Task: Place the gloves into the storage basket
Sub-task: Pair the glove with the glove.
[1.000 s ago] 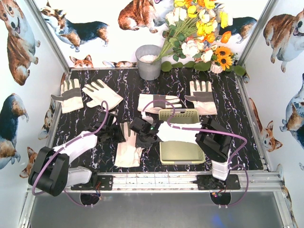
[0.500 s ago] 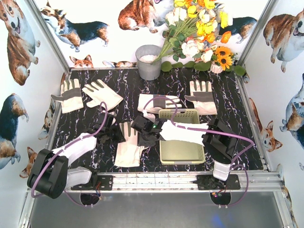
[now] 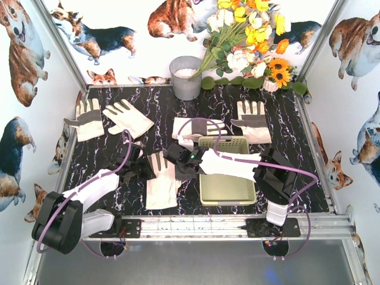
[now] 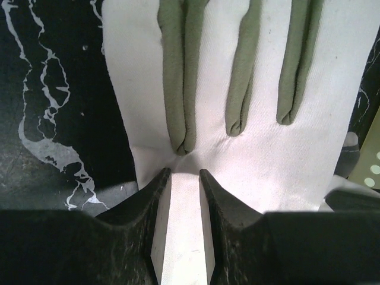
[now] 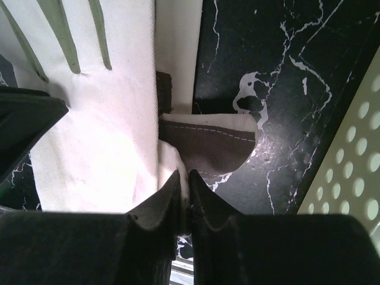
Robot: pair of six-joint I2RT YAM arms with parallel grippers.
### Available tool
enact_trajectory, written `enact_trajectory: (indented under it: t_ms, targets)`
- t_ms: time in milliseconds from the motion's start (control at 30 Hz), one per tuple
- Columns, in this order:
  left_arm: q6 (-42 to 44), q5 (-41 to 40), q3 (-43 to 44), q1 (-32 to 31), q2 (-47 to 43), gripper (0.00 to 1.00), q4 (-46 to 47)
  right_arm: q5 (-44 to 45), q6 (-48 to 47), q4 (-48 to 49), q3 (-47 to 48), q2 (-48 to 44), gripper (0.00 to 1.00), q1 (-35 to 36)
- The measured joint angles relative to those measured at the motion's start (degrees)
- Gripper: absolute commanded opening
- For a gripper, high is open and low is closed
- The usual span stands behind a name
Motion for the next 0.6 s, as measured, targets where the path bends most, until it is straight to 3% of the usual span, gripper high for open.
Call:
enact_trajectory:
  t_ms: [167,300,600]
  targets:
    - [-0.39,-0.35,-0.33,0.0,-0.7,0.23,-0.5,-0.22,-0.92,0.2,0.39,0.55,0.14,-0.72]
    - [-0.5,-0.28,-0.26,0.0,-0.7,0.29,-0.57,-0.63,-1.64,0.22,0.39,1.9,0.28,-1.4]
    - [-0.37,-0.96,4.13,0.02,-3.8,0.6,-7.96,-1.6,-4.61,-0.07,0.39,0.15,0.59,-3.3]
